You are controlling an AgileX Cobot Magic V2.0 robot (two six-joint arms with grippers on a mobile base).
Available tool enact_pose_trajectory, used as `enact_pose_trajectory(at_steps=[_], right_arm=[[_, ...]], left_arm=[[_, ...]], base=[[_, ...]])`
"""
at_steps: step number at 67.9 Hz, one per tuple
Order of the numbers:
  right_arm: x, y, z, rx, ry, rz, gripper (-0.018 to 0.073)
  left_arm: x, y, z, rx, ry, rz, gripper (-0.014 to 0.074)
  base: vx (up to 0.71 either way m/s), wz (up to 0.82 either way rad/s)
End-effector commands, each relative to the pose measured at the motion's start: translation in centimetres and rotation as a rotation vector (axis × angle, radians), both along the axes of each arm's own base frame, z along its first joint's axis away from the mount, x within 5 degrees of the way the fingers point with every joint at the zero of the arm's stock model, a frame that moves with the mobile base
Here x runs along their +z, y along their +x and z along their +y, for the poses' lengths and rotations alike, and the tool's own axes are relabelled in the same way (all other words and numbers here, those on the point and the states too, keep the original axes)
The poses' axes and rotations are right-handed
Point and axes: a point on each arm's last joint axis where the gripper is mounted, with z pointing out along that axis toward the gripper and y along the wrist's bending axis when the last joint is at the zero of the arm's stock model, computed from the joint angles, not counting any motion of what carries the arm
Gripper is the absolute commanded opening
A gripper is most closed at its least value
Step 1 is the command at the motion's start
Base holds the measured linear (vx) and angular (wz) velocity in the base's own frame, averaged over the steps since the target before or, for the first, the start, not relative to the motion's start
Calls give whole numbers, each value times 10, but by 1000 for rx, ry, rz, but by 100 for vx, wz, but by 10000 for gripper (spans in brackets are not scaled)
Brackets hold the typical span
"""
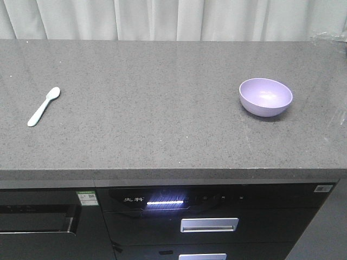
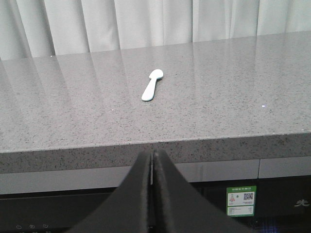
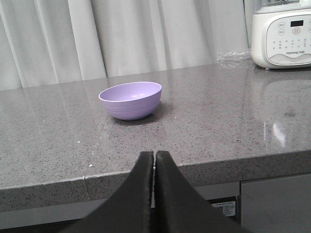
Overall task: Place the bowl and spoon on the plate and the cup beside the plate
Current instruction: 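Approach the counter until spoon and lavender bowl are within reach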
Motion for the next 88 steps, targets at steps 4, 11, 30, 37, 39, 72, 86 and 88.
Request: enact_pose_trajectory(at_steps=[4, 11, 30, 37, 39, 72, 86, 88], right_arm=[[6, -1, 1, 9, -22, -78, -3], [6, -1, 1, 9, -22, -78, -3], [6, -1, 1, 9, -22, -78, -3], [6, -1, 1, 9, -22, -78, -3], [6, -1, 1, 9, -22, -78, -3], [6, -1, 1, 9, -22, -78, -3], [6, -1, 1, 9, -22, -78, -3], [6, -1, 1, 9, -22, -78, -3]], left_arm=[[10, -1, 0, 7, -3, -101, -6], [10, -1, 0, 7, -3, -101, -6], [10, -1, 0, 7, -3, -101, -6], [10, -1, 0, 7, -3, -101, -6], [10, -1, 0, 7, -3, -101, -6], [10, -1, 0, 7, -3, -101, -6], [10, -1, 0, 7, -3, -101, -6], [10, -1, 0, 7, -3, -101, -6]], base=[[6, 1], [6, 1], [6, 0], [6, 0], [6, 0], [6, 0], [5, 0], [4, 0]])
